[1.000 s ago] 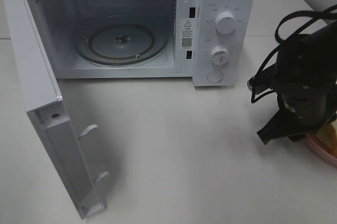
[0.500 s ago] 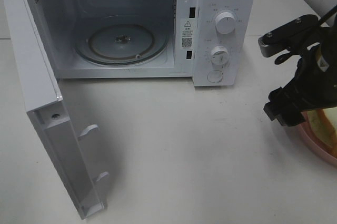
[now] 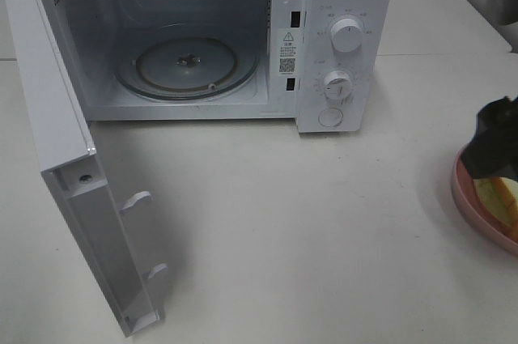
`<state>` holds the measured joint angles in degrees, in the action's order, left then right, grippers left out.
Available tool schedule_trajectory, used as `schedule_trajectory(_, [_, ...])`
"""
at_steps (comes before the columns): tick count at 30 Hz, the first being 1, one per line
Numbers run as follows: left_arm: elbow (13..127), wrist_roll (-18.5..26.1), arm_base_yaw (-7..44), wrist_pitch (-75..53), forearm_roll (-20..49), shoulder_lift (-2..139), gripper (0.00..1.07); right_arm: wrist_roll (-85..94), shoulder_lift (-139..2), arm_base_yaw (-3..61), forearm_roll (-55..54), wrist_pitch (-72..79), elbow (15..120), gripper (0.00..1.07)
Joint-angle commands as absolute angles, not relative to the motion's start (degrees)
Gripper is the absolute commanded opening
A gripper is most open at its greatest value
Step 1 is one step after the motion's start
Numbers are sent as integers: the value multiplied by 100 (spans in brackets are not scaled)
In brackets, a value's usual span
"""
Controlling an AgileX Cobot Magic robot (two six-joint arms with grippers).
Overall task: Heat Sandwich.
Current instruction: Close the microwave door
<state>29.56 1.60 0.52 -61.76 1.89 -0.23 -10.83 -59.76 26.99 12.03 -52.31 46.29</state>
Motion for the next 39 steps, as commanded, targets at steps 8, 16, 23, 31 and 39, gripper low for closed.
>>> schedule_trajectory(8, [2956, 132, 74, -6113, 195, -63, 98, -676, -4240, 2687, 1140, -6354, 4635, 77])
schedule_trajectory(16, [2956, 132, 74, -6113, 195, -63, 98, -676, -2997, 2687, 1163, -6898, 4481, 76])
schedule_trajectory(23, [2956, 132, 74, -6113, 195, -63, 98, -413, -1805, 2395, 1129, -6870, 3936, 76])
schedule_trajectory(31, [2956, 132, 74, -6113, 195, -63, 98, -401, -1020, 1719, 1129, -6618, 3484, 76])
schedule_trajectory(39, [2956, 132, 74, -6113, 195, -63, 98, -275, -338, 1066, 831, -6188, 3054, 76])
